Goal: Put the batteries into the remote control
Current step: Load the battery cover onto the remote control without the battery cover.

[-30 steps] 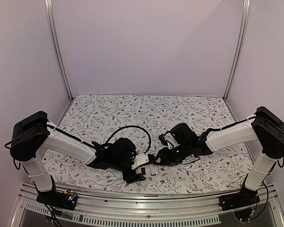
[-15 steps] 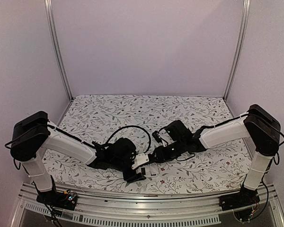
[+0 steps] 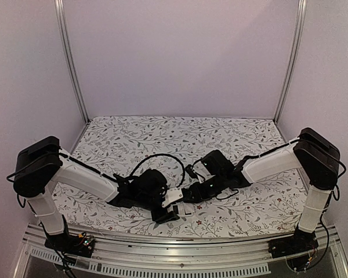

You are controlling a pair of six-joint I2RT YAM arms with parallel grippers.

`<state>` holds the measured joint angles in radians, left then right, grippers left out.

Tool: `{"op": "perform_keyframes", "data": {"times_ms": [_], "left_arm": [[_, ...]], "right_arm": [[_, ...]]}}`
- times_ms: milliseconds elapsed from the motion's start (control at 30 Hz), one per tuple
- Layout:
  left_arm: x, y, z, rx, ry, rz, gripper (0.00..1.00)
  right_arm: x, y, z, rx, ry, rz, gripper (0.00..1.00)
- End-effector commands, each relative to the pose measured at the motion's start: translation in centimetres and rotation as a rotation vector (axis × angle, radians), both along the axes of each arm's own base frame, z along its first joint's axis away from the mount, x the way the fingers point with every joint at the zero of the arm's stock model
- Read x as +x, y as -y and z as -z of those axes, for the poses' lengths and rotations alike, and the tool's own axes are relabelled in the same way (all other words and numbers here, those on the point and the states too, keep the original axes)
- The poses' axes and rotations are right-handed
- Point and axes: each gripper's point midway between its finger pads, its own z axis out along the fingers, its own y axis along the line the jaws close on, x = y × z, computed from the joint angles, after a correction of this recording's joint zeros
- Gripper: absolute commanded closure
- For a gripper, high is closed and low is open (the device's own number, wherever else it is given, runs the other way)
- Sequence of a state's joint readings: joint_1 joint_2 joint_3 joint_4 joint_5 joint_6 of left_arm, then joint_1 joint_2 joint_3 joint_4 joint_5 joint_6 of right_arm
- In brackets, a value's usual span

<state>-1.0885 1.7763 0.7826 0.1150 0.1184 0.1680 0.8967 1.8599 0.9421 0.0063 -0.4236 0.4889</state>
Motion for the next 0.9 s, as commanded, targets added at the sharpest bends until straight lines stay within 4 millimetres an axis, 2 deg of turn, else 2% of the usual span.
{"op": "perform_keyframes", "data": {"times_ms": [0,333,567,867], "left_arm": [[-0.1,-0.9,1.7,0.059,-0.004,-0.015,0.36],[-0.1,-1.2,2.1,0.072,-0.005,-0.023,0.37],[0.0,-1.2,2.2,0.076,-0.002,-0.031,0.37],[-0.1,-1.3,2.2,0.075,-0.007,-0.029,0.38]], "right_arm": [[-0.6,0.0,0.8,-0.032,-0.013,-0.032,0.69],[-1.3,-0.6,0.2,-0.040,-0.006,-0.054,0.70],[-1.3,-0.2,-0.2,-0.055,0.006,-0.038,0.69],[-0.3,-0.4,-0.4,-0.081,0.035,-0.016,0.56]]}}
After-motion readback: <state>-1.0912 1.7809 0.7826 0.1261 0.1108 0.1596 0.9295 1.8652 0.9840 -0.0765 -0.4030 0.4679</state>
